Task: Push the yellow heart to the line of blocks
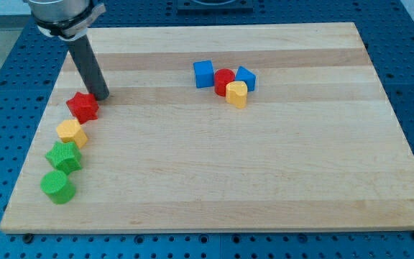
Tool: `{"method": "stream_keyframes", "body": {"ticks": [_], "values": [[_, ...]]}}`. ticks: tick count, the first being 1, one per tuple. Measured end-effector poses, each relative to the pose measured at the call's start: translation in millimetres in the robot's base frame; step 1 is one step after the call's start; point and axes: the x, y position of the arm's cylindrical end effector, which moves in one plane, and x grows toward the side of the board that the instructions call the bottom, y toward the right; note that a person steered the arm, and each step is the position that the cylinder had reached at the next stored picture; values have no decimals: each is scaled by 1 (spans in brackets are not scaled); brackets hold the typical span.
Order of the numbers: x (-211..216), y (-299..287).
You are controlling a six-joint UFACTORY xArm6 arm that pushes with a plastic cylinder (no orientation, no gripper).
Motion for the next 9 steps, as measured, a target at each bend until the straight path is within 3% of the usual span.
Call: {"method": "stream_keyframes", "body": {"ticks": [3, 6, 9], "values": [[38, 142], [44, 293], [8, 262]]}}
